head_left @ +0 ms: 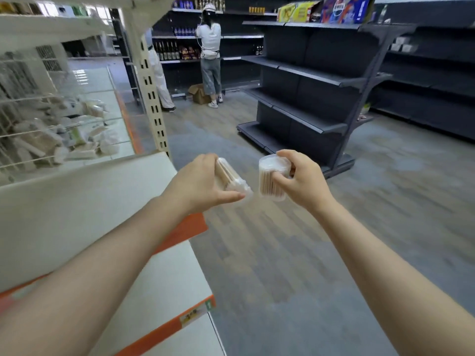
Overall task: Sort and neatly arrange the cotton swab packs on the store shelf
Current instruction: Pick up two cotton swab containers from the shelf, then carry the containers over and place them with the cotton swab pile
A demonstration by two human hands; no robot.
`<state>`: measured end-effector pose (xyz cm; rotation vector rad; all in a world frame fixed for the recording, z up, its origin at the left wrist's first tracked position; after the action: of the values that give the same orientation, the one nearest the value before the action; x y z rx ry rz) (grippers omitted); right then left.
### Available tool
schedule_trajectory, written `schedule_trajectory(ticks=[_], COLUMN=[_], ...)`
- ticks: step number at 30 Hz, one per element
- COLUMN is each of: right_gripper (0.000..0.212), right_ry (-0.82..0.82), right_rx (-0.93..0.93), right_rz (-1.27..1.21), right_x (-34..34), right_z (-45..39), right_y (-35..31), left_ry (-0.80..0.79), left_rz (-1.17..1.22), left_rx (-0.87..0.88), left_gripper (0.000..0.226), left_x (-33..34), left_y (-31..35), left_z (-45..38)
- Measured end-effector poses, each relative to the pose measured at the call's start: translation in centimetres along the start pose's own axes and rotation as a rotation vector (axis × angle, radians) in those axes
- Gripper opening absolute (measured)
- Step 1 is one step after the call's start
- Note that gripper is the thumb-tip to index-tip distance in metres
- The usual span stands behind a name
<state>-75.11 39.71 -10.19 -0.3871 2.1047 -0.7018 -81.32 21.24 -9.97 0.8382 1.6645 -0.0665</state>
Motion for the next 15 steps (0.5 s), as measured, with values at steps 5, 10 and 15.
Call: schedule_trajectory(ticks=[5, 10, 15], right_gripper=[0.045, 0.045, 0.047], right_ry=[-0.017, -0.025, -0.029], right_rx=[0.005, 0.020, 0.042], right_rz=[0.017, 0.025, 0.030], right_x=[-1.7, -3.1, -3.4], right_z=[-1.2, -2.4, -4.0], right_y=[4.1, 8.0, 10.8], left_ry=[-0.028, -0.060, -0.074], left_rz=[-0.028, -0.064, -0.087], left_rx=[-0.003, -0.009, 0.006], left_gripper=[0.083, 0.077, 0.080], left_x=[2.9, 6.0, 7.9], left_y=[2.6, 4.5, 6.0], left_z=[-2.2, -4.4, -6.8])
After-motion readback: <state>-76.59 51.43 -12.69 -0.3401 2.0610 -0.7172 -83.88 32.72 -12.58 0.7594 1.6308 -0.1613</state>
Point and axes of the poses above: each hand's wrist, its own z-axis away from the middle knuckle, its own x-axis out of the palm, y = z × x, the point moved 7 cm from there along -z, towards the middle knuckle, and after that the axes turned 5 degrees about y, right-handed, at the moved point
